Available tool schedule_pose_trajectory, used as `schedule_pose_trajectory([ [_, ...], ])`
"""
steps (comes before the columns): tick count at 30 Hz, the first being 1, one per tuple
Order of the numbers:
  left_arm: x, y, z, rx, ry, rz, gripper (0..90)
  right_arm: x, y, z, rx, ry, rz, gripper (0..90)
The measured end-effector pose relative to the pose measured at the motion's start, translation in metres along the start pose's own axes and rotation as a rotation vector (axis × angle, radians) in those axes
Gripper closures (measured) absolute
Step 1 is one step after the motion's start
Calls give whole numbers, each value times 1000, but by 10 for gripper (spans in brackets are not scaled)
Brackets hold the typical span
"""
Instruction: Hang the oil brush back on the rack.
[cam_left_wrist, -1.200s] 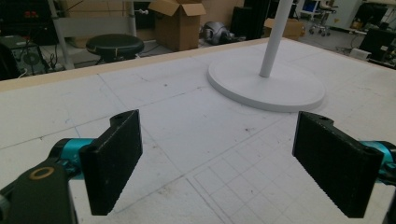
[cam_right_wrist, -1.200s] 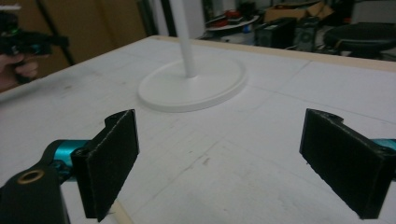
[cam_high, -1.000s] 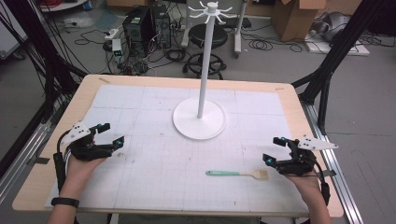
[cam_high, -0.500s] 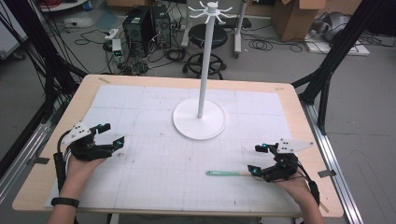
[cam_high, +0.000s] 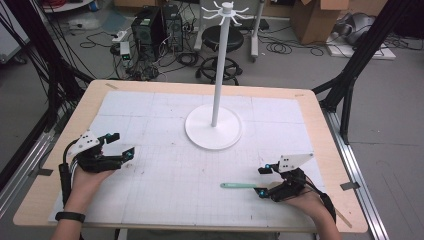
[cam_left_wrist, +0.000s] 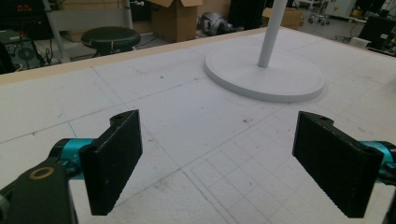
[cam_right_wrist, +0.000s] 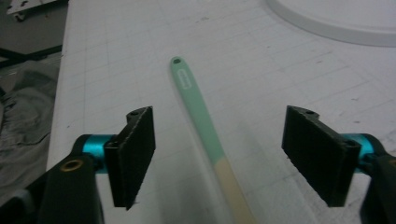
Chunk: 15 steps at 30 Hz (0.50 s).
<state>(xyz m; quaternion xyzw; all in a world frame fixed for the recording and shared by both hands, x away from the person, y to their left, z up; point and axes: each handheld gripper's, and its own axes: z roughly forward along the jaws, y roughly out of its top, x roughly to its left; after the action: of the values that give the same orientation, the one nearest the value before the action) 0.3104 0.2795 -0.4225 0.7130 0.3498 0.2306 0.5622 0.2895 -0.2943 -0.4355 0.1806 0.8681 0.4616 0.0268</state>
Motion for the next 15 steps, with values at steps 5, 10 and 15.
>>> schedule_pose_trajectory([
  [5,0,0,1,6,-4,2,166,0,-2,1,47,3,-8,418],
  [10,0,0,0,6,-6,2,166,0,-3,5,98,10,-23,523],
  [15,0,0,1,5,-8,0,166,-2,-4,5,114,12,-20,595],
])
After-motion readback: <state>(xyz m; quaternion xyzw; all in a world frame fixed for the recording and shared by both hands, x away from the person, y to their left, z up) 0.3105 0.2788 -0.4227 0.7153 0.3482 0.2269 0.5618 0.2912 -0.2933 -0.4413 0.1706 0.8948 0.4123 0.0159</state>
